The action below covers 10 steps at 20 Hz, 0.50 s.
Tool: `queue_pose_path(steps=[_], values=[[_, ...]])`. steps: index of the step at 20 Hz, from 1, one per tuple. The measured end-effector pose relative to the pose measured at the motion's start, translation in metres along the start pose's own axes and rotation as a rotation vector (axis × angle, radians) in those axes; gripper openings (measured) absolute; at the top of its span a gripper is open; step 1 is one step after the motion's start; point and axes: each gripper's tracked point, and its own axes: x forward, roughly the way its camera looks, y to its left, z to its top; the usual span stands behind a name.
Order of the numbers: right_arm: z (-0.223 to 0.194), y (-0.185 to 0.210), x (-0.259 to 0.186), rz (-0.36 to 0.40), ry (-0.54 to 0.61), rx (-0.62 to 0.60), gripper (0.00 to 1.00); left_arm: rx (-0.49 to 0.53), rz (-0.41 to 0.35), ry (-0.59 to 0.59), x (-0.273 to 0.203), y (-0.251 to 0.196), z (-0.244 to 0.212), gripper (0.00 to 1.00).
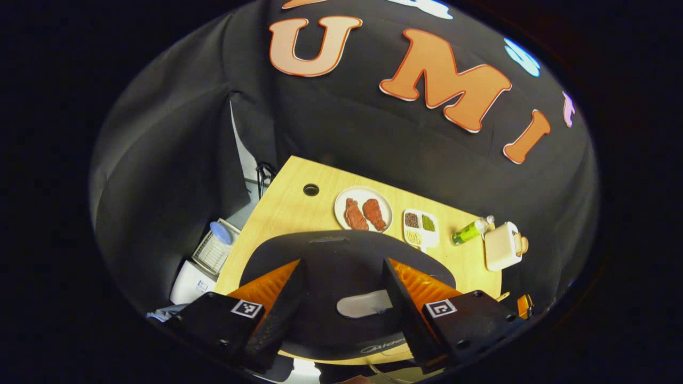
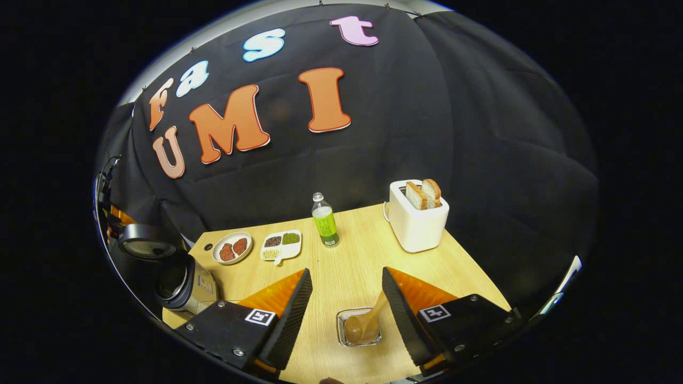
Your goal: Close the left gripper, press the button to open the rice cooker; take a wooden spoon from the chopstick holder with the right hand, scoop a spoonful of rice and pour it into the rice cooker, then put the wooden spoon back into the chopstick holder.
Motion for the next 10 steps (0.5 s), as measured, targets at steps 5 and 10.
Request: queue_pose_path(steps=[5,10], values=[[-0.006,0.008,0.005,0.032,0.013,-0.003,0.83,0.058,0.092,0.168,0.008,-0.003,-0.043,0.96],[-0.008,0.020,0.009,0.061,0.021,-0.043,0.83,0.073,0.145,0.357,0.029,-0.001,-0.098,0.97]])
